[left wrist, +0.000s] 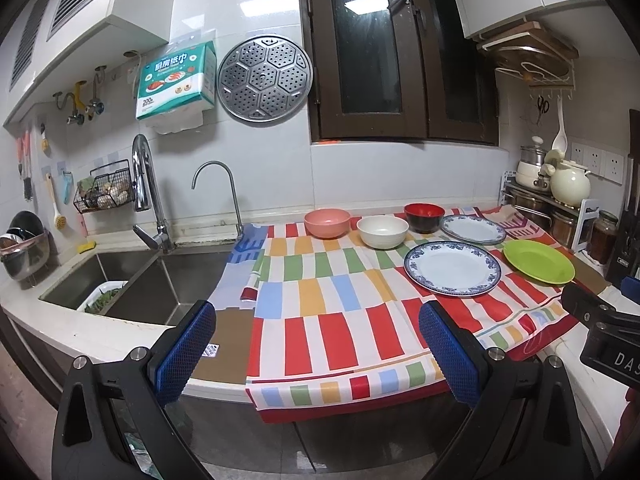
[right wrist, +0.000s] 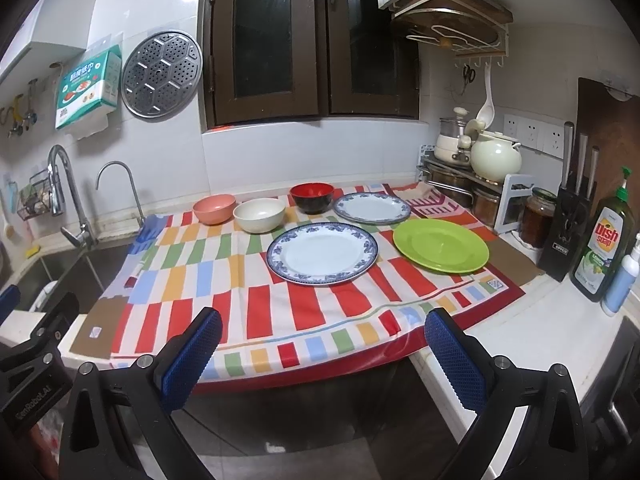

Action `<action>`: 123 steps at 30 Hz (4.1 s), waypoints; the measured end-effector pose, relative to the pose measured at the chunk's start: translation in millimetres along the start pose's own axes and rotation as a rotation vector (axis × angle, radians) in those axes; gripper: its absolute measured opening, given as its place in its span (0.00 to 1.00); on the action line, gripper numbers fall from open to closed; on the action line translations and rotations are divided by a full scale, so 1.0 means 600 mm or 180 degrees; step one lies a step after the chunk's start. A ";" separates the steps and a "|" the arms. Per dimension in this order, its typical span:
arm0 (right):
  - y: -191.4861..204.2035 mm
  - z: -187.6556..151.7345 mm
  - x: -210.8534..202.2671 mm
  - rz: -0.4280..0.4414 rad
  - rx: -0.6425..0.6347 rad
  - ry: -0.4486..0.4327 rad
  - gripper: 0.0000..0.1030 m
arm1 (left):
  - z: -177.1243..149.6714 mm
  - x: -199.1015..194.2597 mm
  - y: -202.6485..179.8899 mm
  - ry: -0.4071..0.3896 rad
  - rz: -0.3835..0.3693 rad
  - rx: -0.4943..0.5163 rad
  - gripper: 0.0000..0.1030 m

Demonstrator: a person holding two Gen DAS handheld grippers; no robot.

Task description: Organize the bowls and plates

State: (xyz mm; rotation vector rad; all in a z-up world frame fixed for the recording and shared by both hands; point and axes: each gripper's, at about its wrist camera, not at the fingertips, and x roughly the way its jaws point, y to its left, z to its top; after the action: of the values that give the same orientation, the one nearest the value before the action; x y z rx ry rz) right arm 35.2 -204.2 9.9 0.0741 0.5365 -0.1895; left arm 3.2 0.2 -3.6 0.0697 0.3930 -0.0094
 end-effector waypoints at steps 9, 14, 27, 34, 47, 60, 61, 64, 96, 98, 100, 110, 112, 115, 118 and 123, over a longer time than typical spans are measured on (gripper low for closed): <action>-0.002 -0.001 0.000 -0.0005 0.0008 -0.0005 0.99 | 0.001 0.002 -0.002 0.0013 -0.0030 0.0014 1.00; -0.002 -0.002 -0.001 -0.0008 0.0008 0.0008 0.99 | 0.001 0.002 -0.001 0.0013 -0.0033 0.0012 1.00; -0.005 -0.003 -0.003 -0.0008 0.0021 0.0008 0.99 | -0.001 0.000 -0.002 0.0005 -0.0026 0.0021 1.00; -0.006 -0.004 -0.005 -0.0013 0.0028 0.0003 0.99 | 0.000 -0.002 -0.003 -0.0003 -0.0036 0.0028 1.00; -0.005 -0.004 -0.007 -0.0017 0.0019 -0.0003 0.99 | 0.002 -0.004 -0.005 -0.0012 -0.0036 0.0040 1.00; -0.008 -0.005 -0.004 -0.0029 0.0004 0.0026 0.99 | 0.005 0.010 -0.010 0.0037 -0.0077 0.0041 1.00; -0.008 -0.004 -0.002 -0.0032 0.0002 0.0032 0.99 | 0.005 0.014 -0.011 0.0048 -0.0083 0.0047 1.00; -0.010 0.000 0.010 -0.0043 0.0006 0.0061 0.99 | 0.008 0.028 -0.018 0.0088 -0.0088 0.0071 1.00; -0.082 0.101 0.313 -0.0189 -0.0124 0.0331 0.99 | 0.098 0.335 -0.151 0.0426 -0.0294 0.0336 0.98; -0.079 0.109 0.327 -0.0229 -0.0100 0.0310 0.99 | 0.106 0.360 -0.155 0.0425 -0.0346 0.0394 0.98; -0.075 0.117 0.347 -0.0339 -0.0083 0.0292 0.99 | 0.111 0.384 -0.159 0.0463 -0.0408 0.0464 0.97; -0.081 0.149 0.456 -0.0407 -0.0288 0.0419 0.93 | 0.117 0.499 -0.209 0.0775 -0.0427 0.0436 0.91; -0.084 0.151 0.485 -0.0348 -0.0393 0.0489 0.91 | 0.111 0.521 -0.220 0.0855 -0.0423 0.0406 0.90; -0.091 0.148 0.522 -0.0288 -0.0448 0.0591 0.89 | 0.097 0.558 -0.238 0.1036 -0.0386 0.0411 0.85; -0.101 0.142 0.565 -0.0190 -0.0490 0.0744 0.84 | 0.083 0.590 -0.254 0.1204 -0.0381 0.0401 0.82; -0.116 0.132 0.615 -0.0102 -0.0457 0.0905 0.78 | 0.061 0.624 -0.272 0.1388 -0.0369 0.0413 0.75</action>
State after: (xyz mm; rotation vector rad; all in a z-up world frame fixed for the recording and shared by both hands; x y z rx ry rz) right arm 371.9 -341.0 -113.2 -0.0485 0.8335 -0.1720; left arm 359.5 -163.5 -123.8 0.1785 0.8320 -0.1361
